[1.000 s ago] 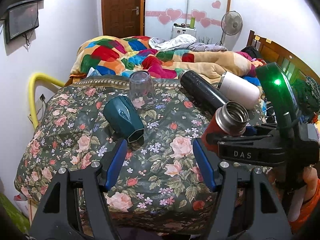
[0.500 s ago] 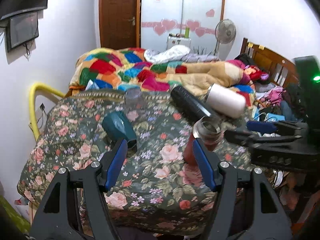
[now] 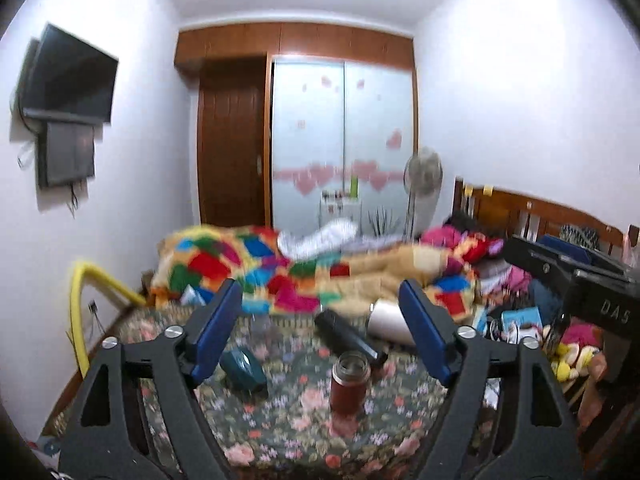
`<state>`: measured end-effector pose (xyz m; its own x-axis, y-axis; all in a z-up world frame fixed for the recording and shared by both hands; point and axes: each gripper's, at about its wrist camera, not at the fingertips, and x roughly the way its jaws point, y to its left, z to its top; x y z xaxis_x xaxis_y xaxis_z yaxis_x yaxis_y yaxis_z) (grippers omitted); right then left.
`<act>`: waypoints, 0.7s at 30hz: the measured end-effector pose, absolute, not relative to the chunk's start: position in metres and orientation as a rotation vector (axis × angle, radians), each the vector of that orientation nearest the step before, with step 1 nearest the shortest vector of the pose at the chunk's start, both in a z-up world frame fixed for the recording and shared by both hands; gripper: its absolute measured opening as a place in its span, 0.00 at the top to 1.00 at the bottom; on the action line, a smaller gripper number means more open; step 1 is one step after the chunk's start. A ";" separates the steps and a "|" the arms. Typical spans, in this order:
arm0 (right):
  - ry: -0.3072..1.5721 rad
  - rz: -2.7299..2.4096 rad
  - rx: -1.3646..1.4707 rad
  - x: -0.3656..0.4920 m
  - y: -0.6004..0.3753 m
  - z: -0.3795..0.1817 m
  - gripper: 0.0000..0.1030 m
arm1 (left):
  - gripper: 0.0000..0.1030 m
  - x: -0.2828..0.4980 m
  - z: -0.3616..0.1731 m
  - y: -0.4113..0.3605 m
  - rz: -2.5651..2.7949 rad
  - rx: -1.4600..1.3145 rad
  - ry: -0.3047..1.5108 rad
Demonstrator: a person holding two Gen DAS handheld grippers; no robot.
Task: Flip cup upright
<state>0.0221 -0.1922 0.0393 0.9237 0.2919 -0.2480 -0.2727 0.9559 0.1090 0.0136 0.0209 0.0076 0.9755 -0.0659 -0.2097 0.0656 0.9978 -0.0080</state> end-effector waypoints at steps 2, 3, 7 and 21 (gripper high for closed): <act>0.219 0.269 0.067 0.011 -0.190 0.043 0.20 | 0.14 -0.002 0.015 0.018 -0.047 0.011 0.162; 0.189 0.254 0.062 0.003 -0.189 0.046 0.18 | 0.12 -0.008 0.017 0.017 -0.038 0.013 0.146; 0.132 0.229 0.049 -0.010 -0.187 0.048 0.10 | 0.03 -0.024 0.018 0.015 -0.025 0.005 0.115; 0.119 0.196 0.028 -0.034 -0.191 0.038 0.00 | 0.00 -0.041 0.014 0.013 0.014 -0.018 0.114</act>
